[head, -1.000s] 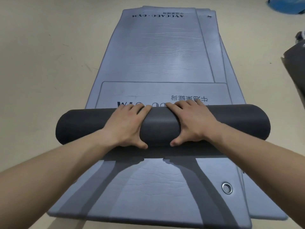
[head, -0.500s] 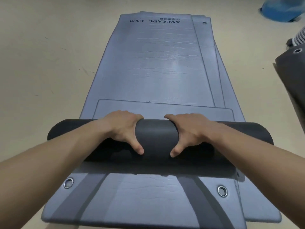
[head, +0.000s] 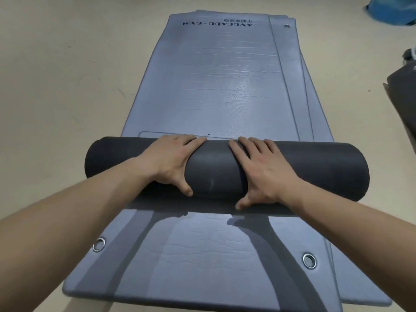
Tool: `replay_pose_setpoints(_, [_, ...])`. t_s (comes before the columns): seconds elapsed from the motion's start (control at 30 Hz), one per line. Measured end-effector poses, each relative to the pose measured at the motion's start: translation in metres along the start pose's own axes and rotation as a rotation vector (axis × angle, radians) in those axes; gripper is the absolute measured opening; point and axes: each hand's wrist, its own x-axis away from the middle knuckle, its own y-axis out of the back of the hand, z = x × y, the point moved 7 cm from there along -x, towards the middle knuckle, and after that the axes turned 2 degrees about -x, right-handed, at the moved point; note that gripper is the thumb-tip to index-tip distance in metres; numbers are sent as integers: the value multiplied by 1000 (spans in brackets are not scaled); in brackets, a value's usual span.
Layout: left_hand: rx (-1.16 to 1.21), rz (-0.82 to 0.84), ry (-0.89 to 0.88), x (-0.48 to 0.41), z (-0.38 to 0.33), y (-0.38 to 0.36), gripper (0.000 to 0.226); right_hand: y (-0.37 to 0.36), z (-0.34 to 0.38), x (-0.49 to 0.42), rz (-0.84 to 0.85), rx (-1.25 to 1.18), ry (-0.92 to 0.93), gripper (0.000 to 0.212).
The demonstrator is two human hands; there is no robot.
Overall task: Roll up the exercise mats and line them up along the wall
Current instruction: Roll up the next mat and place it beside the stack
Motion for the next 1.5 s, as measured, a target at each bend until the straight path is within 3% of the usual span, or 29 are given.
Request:
replay_pose_setpoints(0.17, [68,111,60,-16,15,4,155,-9,-8,-2,-117,55,30,145])
replay_pose_setpoints(0.33, [198,192,217,-9,15,-2,125,7,-33,-23,40,9,126,145])
replay_pose_setpoints(0.47, [269,249,299,1,-6,-9,107,8,-55,-10,-4,59,-53,136])
replay_pose_setpoints(0.57, [354,241,336,10,-17,-11,98,-4,-54,22,-123,15,-282,108])
replay_pose_setpoints(0.63, [433,249,352,15,-29,-18,96,-16,-50,44,-135,-188,-447,90])
replay_pose_setpoints(0.7, [526,256,364,20,-47,-27,92,-35,-36,65,-88,-504,-554,88])
replay_pose_setpoints(0.77, [637,243,392,23,-67,-36,94,-46,-15,82,-62,-864,-593,83])
replay_pose_setpoints(0.87, [783,189,457,29,-91,-42,96,-44,-8,96,-145,-1185,-634,70])
replay_pose_setpoints(1.0, [1143,164,321,39,-130,-54,70,-39,-29,110,-201,-1404,-569,86])
replay_pose_setpoints(1.1, [1283,199,201,50,-163,-72,107,-50,-40,129,-121,-1500,-543,91])
replay_pose_setpoints(1.17, [1312,153,178,48,-168,-76,112,-61,-36,139,-33,-1591,-564,90])
replay_pose_setpoints(1.3, [1404,133,166,38,-177,-72,105,-66,-42,144,-101,-1592,-597,89])
replay_pose_setpoints(1.5, [1562,146,103,-32,-249,-51,74,-45,-138,161,-162,-1268,-711,87])
